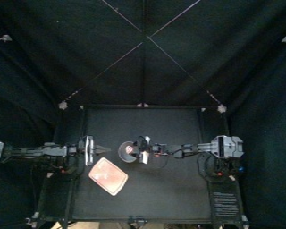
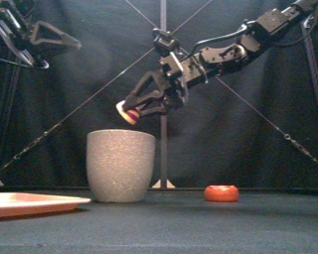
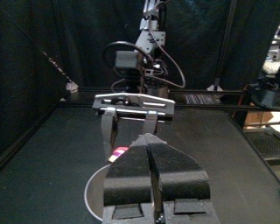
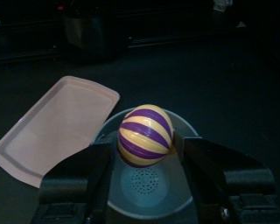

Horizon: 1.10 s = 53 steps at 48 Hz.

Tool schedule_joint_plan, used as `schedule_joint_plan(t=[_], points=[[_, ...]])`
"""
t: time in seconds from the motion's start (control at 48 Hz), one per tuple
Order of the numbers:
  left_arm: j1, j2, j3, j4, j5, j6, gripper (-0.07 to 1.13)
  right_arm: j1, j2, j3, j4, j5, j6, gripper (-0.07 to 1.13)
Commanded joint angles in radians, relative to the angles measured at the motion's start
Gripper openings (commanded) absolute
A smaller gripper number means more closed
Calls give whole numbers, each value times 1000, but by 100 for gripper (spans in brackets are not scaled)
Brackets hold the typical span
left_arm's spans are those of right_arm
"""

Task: Pick the onion then place it in the grey bowl
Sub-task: Drop onion in the grey bowl and return to neutral

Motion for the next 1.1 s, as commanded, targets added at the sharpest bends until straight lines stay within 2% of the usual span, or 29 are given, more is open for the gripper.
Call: schedule_joint_plan(t=[0.021,0.208,0.833,1.104], points=[[3,2,-14,3,-9,0,2,-5,-3,-46,-2,12,0,84],[3,3,-11,3,-11,0,2,-2,-2,-44,0,35,0,95],[5,3,17,2,-11,0,2,12,-14,-41,-35,52,-2,95],[5,3,21,2,-11,2,2,25,-179,98,-18,54,2,95]])
